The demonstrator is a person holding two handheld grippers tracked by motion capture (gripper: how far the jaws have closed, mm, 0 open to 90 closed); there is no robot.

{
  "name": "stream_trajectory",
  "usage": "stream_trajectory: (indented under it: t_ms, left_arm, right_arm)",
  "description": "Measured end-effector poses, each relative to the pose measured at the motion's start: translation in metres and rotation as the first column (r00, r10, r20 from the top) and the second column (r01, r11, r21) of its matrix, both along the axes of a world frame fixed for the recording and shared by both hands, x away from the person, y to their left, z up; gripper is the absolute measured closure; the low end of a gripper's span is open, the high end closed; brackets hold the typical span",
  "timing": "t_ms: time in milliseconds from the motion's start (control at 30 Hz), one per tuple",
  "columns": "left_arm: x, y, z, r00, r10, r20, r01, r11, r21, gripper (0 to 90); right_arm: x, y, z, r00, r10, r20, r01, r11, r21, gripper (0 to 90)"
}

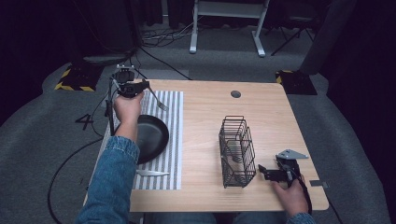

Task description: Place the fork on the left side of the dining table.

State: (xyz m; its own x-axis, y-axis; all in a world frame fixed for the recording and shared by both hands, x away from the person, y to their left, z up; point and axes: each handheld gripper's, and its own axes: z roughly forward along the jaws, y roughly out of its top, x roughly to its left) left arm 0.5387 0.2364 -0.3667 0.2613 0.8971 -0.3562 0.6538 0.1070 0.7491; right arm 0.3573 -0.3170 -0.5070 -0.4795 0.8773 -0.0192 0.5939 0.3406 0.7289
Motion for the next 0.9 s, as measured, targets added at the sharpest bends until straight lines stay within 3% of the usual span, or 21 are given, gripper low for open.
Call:
stream_trajectory:
  t_ms: [200, 733, 900]
  left_arm:
    - [0.001, -0.005, -0.006, 0.9999, 0.005, -0.015, -0.005, 0.9997, 0.024, 86.2]
    - [0.001, -0.002, -0.017, 0.9993, 0.026, -0.026, -0.025, 0.9994, 0.025, 85.3]
    - [0.002, 0.004, -0.020, 0.9989, 0.039, -0.026, -0.038, 0.9990, 0.023, 74.6]
  right_arm:
    - [0.000, 0.000, 0.000, 1.0000, 0.000, 0.000, 0.000, 1.0000, 0.000, 8.7]
    - [0.000, 0.000, 0.000, 1.0000, 0.000, 0.000, 0.000, 1.0000, 0.000, 8.7]
    - [0.000, 0.000, 0.000, 1.0000, 0.000, 0.000, 0.000, 1.0000, 0.000, 8.7]
